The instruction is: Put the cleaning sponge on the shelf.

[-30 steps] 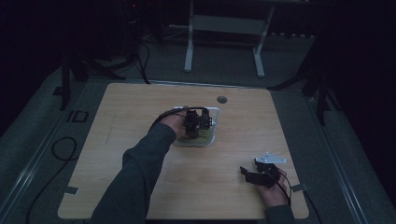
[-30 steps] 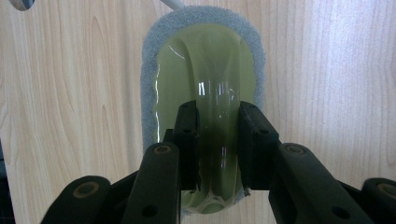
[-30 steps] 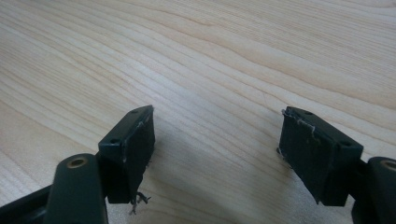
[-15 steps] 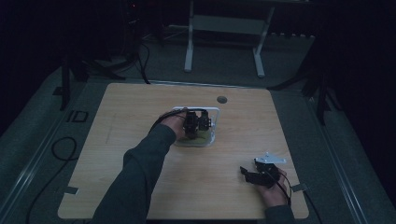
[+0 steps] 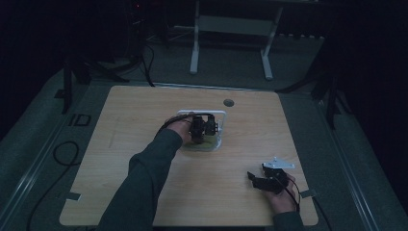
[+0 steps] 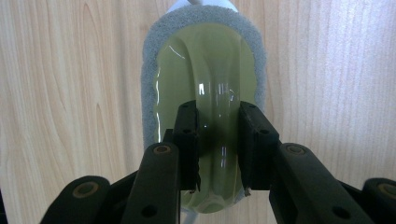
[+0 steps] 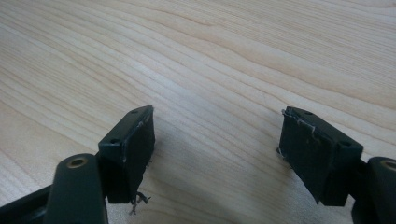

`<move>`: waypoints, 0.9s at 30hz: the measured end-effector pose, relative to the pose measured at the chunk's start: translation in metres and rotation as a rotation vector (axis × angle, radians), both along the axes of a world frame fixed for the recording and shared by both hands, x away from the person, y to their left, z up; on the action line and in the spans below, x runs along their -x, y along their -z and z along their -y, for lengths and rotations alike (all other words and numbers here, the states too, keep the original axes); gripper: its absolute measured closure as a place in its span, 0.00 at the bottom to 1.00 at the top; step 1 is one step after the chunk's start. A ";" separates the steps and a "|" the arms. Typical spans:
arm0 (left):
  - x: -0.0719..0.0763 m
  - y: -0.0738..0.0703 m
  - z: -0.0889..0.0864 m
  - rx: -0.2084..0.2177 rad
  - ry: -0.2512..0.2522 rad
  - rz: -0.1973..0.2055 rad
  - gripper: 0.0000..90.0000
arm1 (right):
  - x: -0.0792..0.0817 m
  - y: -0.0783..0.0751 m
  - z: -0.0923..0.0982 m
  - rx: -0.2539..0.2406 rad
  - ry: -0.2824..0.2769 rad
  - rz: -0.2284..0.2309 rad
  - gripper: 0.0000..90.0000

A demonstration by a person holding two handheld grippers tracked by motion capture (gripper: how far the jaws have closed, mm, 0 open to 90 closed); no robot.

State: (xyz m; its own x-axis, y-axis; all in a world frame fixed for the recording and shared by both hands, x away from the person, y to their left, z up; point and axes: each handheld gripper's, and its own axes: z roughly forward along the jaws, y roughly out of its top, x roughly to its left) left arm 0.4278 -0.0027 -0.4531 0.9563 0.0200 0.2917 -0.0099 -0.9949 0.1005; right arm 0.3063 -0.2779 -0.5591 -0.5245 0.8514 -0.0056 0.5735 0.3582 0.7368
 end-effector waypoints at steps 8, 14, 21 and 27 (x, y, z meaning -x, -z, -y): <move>-0.002 0.001 0.001 -0.005 -0.001 0.011 0.79 | 0.000 0.000 0.000 0.000 0.000 0.000 0.29; -0.002 0.002 0.001 -0.001 -0.001 0.027 0.79 | 0.000 0.000 0.000 0.000 0.000 0.000 0.29; -0.001 0.004 0.002 -0.018 0.003 0.052 0.77 | 0.000 0.000 0.000 0.000 0.000 -0.001 0.29; -0.001 0.004 0.002 -0.017 -0.003 0.065 0.77 | 0.000 0.000 0.000 0.000 0.000 -0.001 0.29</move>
State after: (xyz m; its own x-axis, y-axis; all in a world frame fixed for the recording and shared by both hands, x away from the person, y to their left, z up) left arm 0.4291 -0.0044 -0.4574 0.9353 0.0173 0.3535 -0.0128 -0.9965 0.0826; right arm 0.3062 -0.2779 -0.5590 -0.5245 0.8514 -0.0053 0.5739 0.3582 0.7365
